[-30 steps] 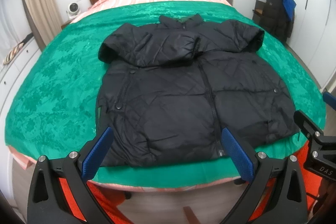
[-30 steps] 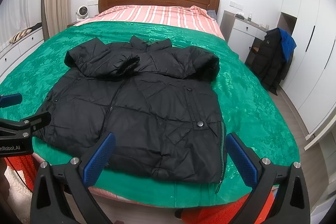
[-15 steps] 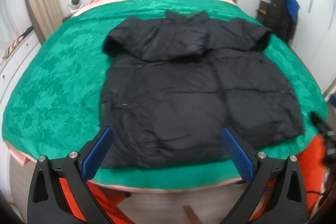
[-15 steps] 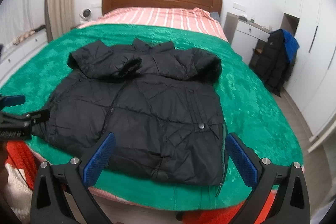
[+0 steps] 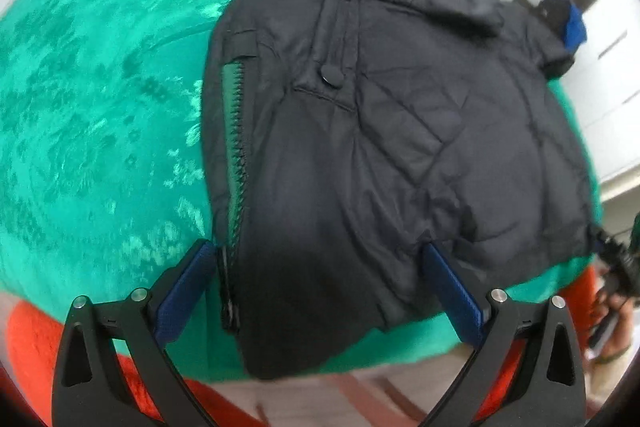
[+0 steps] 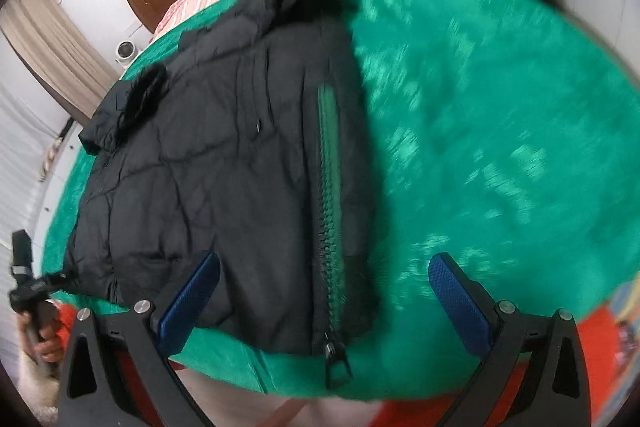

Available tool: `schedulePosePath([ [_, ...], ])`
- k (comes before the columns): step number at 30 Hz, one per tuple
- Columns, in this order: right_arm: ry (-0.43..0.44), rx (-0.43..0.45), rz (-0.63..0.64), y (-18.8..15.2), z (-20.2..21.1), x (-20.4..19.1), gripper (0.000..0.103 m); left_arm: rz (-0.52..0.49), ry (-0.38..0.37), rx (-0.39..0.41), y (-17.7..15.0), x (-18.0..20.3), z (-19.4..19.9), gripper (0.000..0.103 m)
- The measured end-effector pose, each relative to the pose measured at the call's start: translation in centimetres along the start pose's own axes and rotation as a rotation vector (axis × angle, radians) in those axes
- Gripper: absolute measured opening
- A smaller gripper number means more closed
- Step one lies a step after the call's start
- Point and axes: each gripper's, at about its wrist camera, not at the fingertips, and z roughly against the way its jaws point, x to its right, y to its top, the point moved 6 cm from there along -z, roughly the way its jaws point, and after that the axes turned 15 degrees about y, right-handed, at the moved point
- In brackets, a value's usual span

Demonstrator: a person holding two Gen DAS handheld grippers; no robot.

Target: Fold large clothes

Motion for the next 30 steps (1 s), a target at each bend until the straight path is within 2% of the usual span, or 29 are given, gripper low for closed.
schedulePosePath([
  [1,-0.004,-0.002,0.002,-0.1,-0.5,0.0,0.100,-0.009,0.018,0.013,-0.1,0.2,0.1,0.099],
  [2,-0.009,-0.005,0.011,-0.1,-1.1,-0.1,0.091,-0.014,0.024,0.023,-0.1,0.4,0.4,0.080],
  [3,-0.007,-0.007,0.021,-0.1,-1.4,-0.4,0.084,-0.022,0.056,0.030,-0.2,0.5,0.6,0.065],
  [4,0.003,-0.007,0.034,0.0,-1.5,-1.0,0.067,-0.029,0.084,0.034,-0.3,0.6,0.8,0.057],
  [5,0.007,-0.010,0.063,-0.1,-1.6,-1.7,0.052,-0.032,0.104,0.035,-0.3,0.5,1.0,0.040],
  [6,-0.018,-0.010,0.094,-0.2,-1.5,-1.9,0.044,-0.028,0.106,0.033,-0.3,0.5,1.3,0.032],
  [7,-0.044,-0.006,0.129,-0.2,-1.2,-2.3,0.033,-0.019,0.104,0.030,-0.3,0.4,1.7,0.028],
  [8,-0.060,0.000,0.159,-0.2,-0.6,-2.9,0.028,-0.015,0.098,0.032,-0.3,0.3,2.3,0.023],
  [11,-0.065,0.014,0.181,-0.2,1.7,-4.1,0.025,-0.025,0.088,0.047,-0.5,0.2,4.4,0.020],
  [14,-0.069,0.004,0.176,-0.6,2.6,-4.0,0.025,-0.064,0.117,0.042,-2.4,0.5,4.4,0.020],
  [19,-0.102,-0.042,0.129,-1.9,-0.5,-1.8,0.026,-0.134,0.214,0.034,-2.9,1.4,2.4,0.022],
  [21,-0.121,-0.035,0.132,-1.6,-0.7,-1.7,0.032,-0.175,0.253,0.041,-2.8,1.7,3.0,0.035],
  [22,-0.125,-0.034,0.136,-1.6,-0.6,-1.7,0.040,-0.201,0.275,0.046,-2.8,1.8,3.6,0.039],
  [23,-0.134,-0.033,0.140,-1.4,-0.3,-1.6,0.057,-0.221,0.304,0.060,-2.6,1.7,4.4,0.052],
  [24,-0.143,-0.024,0.142,-1.4,0.0,-1.5,0.065,-0.231,0.324,0.079,-2.3,1.6,5.4,0.062],
  [25,-0.150,-0.001,0.142,-1.3,0.7,-1.4,0.073,-0.242,0.343,0.123,-1.8,1.6,7.0,0.066],
  [27,-0.178,0.069,0.137,-1.0,2.4,-1.0,0.074,-0.262,0.351,0.213,-0.2,2.0,10.2,0.079],
  [29,-0.207,0.127,0.139,-0.9,3.6,-1.0,0.077,-0.293,0.343,0.343,2.7,3.8,13.8,0.089],
  [30,-0.211,0.148,0.140,-0.9,4.0,-1.1,0.078,-0.311,0.331,0.383,3.8,4.8,14.6,0.095],
])
